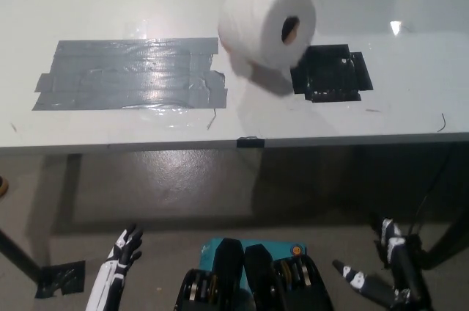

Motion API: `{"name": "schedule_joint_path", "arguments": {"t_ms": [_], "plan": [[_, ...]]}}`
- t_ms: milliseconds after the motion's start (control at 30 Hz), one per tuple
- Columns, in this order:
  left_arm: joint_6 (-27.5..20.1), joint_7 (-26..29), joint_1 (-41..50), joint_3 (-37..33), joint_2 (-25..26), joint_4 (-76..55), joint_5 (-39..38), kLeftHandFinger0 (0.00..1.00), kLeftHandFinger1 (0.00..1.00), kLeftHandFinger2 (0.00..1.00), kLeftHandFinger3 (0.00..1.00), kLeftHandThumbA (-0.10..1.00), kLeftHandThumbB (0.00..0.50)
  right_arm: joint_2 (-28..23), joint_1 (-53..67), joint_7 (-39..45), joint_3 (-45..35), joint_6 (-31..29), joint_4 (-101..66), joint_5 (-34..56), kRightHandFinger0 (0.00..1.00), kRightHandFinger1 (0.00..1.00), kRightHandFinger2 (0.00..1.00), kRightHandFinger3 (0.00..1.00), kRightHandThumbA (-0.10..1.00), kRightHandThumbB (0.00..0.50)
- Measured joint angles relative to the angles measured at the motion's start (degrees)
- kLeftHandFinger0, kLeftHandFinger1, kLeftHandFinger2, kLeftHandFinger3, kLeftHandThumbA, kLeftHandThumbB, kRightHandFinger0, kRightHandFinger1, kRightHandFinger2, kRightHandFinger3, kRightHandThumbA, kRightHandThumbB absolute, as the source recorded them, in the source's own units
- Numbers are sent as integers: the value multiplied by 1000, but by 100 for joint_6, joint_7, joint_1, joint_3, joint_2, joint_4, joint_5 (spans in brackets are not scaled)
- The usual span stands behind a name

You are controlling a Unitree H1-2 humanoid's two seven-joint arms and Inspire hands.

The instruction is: A person hands over a roll of toilet paper to the robot , and the robot inserts its right thumb into the hole in the centre to grab the roll, and then places it on the balck area on the desk.

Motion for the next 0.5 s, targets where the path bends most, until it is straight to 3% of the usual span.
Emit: {"name": "schedule_joint_path", "arguments": {"t_ms": [100, 200, 300, 500], "plan": [[-13, 1, -61, -12, -2, -54, 41, 1000, 1000, 1000, 1000, 1000, 185, -68, -28, -16, -76, 35, -741, -149, 1000, 1000, 1000, 1000, 754, 250], [-9, 0, -103, -26, -13, -184, 75, 1000, 1000, 1000, 1000, 1000, 183, -233, -201, -4, -219, 158, -1365, -241, 1000, 1000, 1000, 1000, 805, 298], [-10, 0, -172, -42, -23, -216, 98, 1000, 1000, 1000, 1000, 1000, 186, -526, -614, 43, -344, 413, -1757, -320, 1000, 1000, 1000, 1000, 784, 337], [-10, -1, -204, -76, -25, -161, 119, 1000, 1000, 1000, 1000, 1000, 173, -1161, -1690, 320, -419, 1059, -1793, -304, 1000, 1000, 1000, 1000, 852, 347]]}}
